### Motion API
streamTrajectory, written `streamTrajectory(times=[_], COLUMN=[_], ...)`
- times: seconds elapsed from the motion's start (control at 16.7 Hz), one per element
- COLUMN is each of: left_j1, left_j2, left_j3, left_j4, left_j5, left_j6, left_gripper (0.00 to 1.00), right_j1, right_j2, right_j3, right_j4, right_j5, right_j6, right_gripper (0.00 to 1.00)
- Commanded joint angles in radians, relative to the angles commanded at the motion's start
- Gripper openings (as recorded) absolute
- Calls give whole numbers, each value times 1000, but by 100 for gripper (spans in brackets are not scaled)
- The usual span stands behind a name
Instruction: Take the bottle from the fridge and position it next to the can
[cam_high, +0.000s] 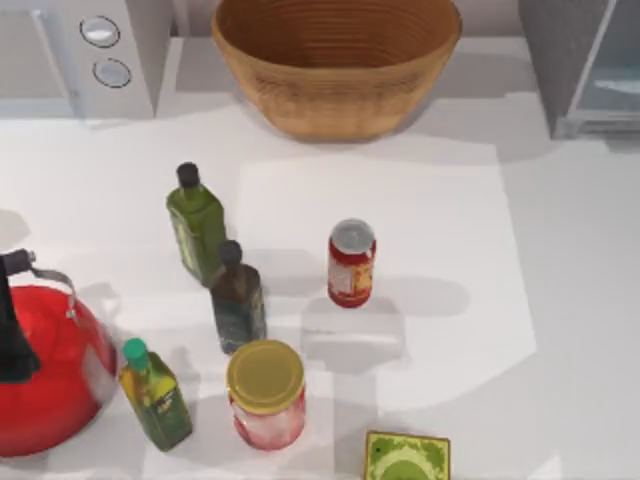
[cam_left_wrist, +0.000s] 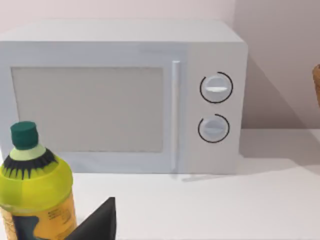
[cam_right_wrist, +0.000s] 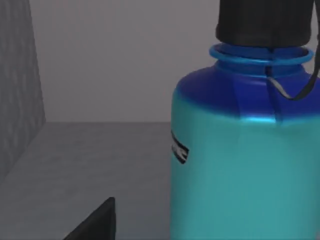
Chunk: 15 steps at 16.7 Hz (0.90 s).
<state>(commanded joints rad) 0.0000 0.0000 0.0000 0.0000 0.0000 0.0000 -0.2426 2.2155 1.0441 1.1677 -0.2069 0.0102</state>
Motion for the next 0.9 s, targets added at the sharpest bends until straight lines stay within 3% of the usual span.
streamTrajectory(times=[0.48, 0.9], left_j1=[0, 0], left_j2=[0, 0], left_j3=[0, 0], left_j4=[0, 0], left_j5=[0, 0], left_j6=[0, 0], left_gripper=[100, 100], right_j1=[3, 20], right_j2=[22, 138], right_j3=[23, 261], right_j4=[2, -116], right_j5=[1, 21], right_j6=[0, -1], right_gripper=[100, 100])
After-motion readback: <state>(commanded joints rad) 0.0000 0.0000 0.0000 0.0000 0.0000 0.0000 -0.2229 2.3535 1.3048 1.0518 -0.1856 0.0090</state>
